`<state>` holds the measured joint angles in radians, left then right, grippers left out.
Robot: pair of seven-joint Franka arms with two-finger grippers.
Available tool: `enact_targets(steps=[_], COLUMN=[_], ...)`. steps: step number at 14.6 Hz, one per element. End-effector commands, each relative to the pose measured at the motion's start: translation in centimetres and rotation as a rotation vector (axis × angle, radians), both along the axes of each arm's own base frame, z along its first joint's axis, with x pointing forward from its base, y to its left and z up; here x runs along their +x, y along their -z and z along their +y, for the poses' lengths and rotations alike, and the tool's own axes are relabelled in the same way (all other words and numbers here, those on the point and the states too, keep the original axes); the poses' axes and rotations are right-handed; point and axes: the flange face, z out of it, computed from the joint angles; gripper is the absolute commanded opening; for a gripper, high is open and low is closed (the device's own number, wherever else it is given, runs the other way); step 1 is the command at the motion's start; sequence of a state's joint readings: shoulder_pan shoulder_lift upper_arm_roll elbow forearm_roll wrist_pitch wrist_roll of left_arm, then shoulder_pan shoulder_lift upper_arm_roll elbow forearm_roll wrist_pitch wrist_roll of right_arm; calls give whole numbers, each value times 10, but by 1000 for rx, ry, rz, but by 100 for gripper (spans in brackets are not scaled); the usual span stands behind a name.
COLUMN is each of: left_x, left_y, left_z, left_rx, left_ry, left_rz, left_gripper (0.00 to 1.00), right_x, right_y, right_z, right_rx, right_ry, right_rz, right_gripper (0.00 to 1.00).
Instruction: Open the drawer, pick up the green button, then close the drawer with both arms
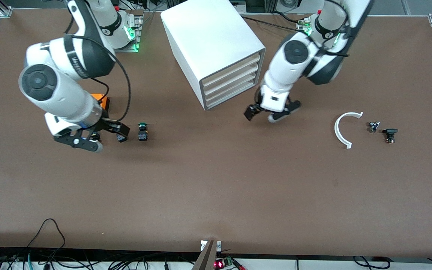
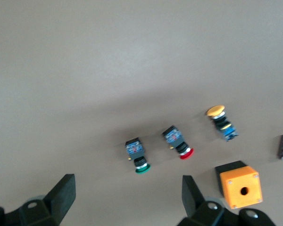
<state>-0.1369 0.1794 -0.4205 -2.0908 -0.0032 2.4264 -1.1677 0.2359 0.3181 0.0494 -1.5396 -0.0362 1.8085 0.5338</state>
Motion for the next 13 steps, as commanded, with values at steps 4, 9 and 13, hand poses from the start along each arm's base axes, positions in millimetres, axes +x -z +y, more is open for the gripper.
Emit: enact_targets(steps=[4,9,13], left_x=[34,38,24], left_y=[-139,-219,-251], left_z=[69,183,259], left_rx=[136,175,165], left_ry=[213,385,453], left_rz=[64,95,105], left_gripper=[100,100,100], right_x=[-2,-14,-59], right_y=[-70,-105,-149], right_z=[-96,-182,-209], right_rx=[7,-10,-6], right_ry=[-168,-191,-144], right_rz=[6,-7,36], right_gripper=[100,100,100])
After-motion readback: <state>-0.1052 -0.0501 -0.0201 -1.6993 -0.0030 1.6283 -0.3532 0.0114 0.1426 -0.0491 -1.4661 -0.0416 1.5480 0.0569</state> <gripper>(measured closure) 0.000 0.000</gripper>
